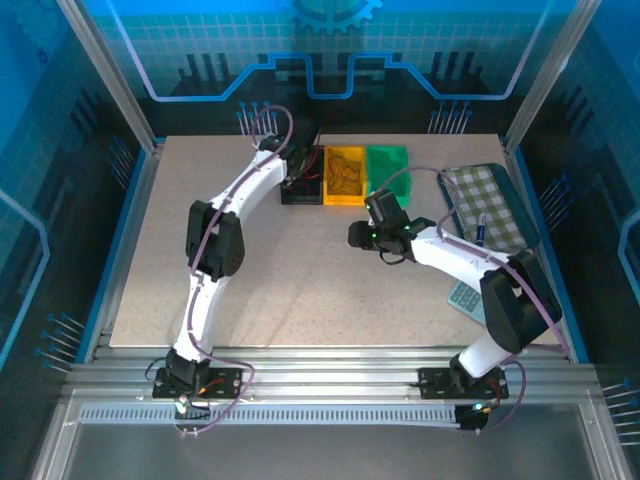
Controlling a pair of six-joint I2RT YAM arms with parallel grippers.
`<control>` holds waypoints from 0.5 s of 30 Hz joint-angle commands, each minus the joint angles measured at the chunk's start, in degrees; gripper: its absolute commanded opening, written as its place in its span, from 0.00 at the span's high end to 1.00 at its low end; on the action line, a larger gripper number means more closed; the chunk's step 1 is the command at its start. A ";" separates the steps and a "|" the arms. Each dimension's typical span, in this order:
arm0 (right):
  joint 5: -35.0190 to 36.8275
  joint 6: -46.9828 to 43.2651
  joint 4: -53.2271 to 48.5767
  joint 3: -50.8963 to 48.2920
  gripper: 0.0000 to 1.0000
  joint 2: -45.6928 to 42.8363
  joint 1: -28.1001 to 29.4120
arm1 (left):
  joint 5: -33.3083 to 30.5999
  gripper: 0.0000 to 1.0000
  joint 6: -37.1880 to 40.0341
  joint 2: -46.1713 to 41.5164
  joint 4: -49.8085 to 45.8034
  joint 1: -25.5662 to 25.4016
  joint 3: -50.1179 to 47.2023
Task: Untangle the cables
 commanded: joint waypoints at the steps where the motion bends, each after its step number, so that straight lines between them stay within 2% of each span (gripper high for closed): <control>1: -1.17 -1.44 -0.34 -0.71 0.55 -1.93 0.22 | -5.03 1.00 -0.19 1.90 -0.21 -2.06 6.77; 4: -2.61 -1.40 -0.50 -0.67 0.57 -2.01 0.18 | -6.86 0.98 1.10 4.02 1.03 -2.81 8.74; 5: -3.13 -1.32 -0.50 -0.67 0.57 -2.18 0.19 | -7.20 0.96 0.26 4.52 1.01 -2.90 8.83; 15: -4.07 -1.06 -1.12 -2.50 0.58 -5.25 -0.09 | -7.72 0.99 -6.26 6.56 -2.28 -2.73 8.48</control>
